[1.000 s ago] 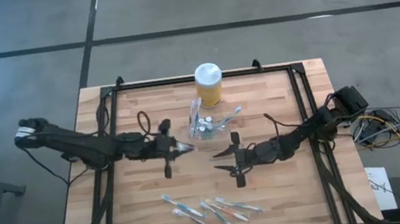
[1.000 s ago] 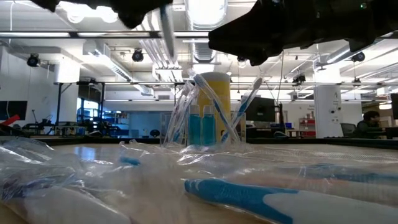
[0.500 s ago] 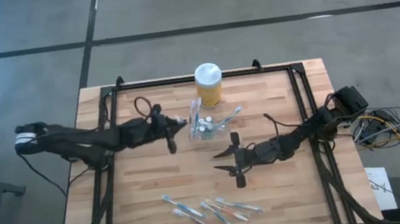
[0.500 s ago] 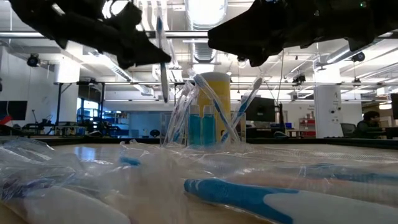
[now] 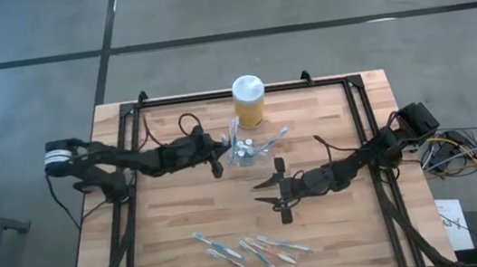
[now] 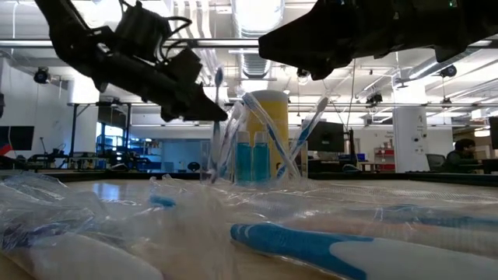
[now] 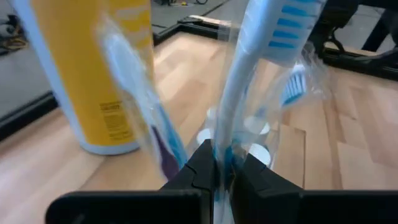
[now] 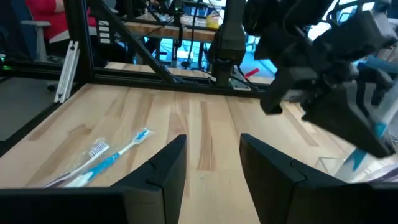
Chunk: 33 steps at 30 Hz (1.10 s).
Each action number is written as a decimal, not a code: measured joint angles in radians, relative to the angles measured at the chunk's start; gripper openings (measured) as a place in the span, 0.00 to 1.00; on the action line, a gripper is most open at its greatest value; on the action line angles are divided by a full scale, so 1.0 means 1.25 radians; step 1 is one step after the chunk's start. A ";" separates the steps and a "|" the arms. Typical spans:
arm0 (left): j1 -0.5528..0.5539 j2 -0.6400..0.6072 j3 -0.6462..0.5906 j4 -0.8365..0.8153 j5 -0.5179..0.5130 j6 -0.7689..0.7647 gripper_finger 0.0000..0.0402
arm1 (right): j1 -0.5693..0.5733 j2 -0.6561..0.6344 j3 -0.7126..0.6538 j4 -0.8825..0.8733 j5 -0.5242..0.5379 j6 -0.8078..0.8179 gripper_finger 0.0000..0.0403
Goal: Pick & Place toothbrushing station
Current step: Put the blue toothbrush into the transparent organizer
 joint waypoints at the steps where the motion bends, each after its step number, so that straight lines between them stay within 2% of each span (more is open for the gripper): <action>1: 0.000 0.014 0.002 0.008 0.005 -0.001 0.05 | 0.000 0.000 0.000 0.000 0.000 0.000 0.35; 8: 0.002 0.073 0.016 0.024 0.013 -0.016 0.05 | 0.000 0.000 -0.001 -0.002 0.000 0.001 0.35; 12: 0.010 0.076 0.016 0.023 0.013 -0.033 0.05 | 0.000 0.000 -0.001 -0.002 0.000 0.001 0.35; 15: 0.026 0.075 0.014 0.022 0.012 -0.092 0.07 | 0.000 0.000 -0.001 -0.002 0.000 0.001 0.34; 18: 0.045 0.075 0.014 0.019 0.048 -0.139 0.09 | 0.000 0.000 -0.001 -0.002 0.000 0.002 0.33; 26: 0.047 0.076 0.005 0.020 0.060 -0.157 0.09 | 0.000 0.000 -0.002 -0.002 0.000 0.011 0.33; 33: 0.047 0.076 0.000 0.020 0.057 -0.165 0.15 | 0.000 0.000 -0.002 -0.003 0.000 0.011 0.33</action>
